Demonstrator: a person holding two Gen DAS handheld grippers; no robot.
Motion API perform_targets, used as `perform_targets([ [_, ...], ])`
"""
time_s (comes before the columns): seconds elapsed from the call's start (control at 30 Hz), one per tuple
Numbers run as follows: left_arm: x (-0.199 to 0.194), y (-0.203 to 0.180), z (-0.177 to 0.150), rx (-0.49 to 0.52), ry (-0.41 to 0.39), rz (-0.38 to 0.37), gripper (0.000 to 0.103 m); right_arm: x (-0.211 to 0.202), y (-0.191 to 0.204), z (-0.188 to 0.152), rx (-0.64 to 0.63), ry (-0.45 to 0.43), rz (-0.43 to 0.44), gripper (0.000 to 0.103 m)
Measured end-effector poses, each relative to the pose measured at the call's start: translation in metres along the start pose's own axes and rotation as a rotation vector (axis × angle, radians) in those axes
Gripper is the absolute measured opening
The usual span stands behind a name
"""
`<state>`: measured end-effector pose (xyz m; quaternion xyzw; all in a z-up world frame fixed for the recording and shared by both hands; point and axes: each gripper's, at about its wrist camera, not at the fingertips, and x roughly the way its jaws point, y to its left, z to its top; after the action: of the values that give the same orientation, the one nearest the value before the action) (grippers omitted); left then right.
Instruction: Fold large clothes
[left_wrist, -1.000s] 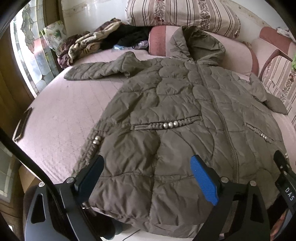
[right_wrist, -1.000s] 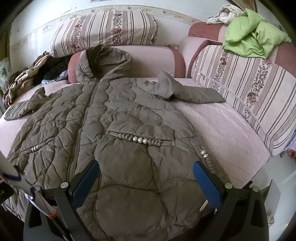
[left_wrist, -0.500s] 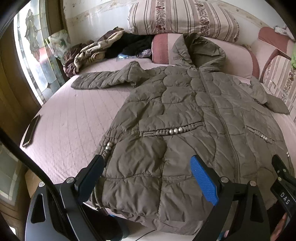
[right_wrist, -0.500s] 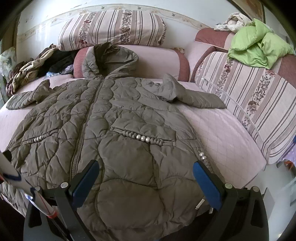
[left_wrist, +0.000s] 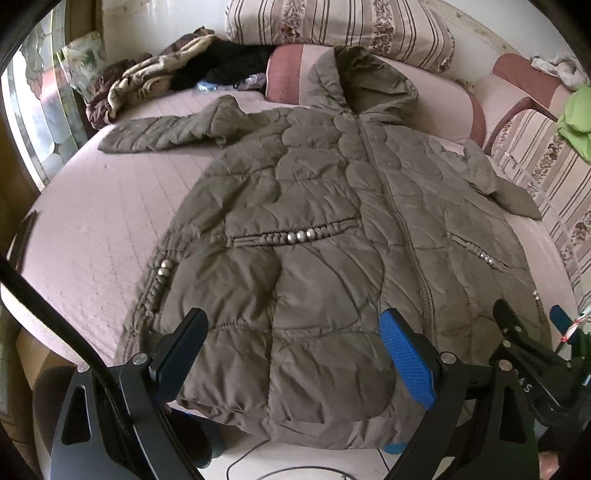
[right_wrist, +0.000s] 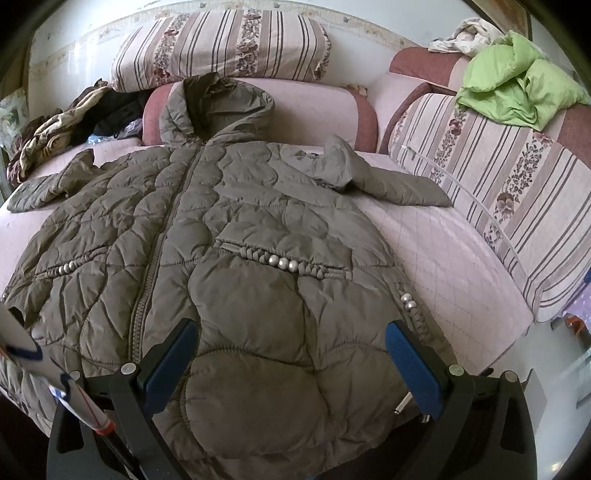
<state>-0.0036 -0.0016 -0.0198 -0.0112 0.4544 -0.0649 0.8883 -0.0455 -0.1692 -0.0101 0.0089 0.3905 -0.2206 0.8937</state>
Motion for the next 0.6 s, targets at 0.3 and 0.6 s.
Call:
perform_targets([
  [0.3,0.005,0.006,0.001,-0.028,0.017,-0.004,0.094,0.003,0.005,0.0,-0.04,0.002,-0.043,0.103],
  [0.6,0.008,0.024,0.007,-0.052,0.005,0.085,0.094,-0.006,0.019,0.001,-0.141,-0.025,-0.079,0.103],
])
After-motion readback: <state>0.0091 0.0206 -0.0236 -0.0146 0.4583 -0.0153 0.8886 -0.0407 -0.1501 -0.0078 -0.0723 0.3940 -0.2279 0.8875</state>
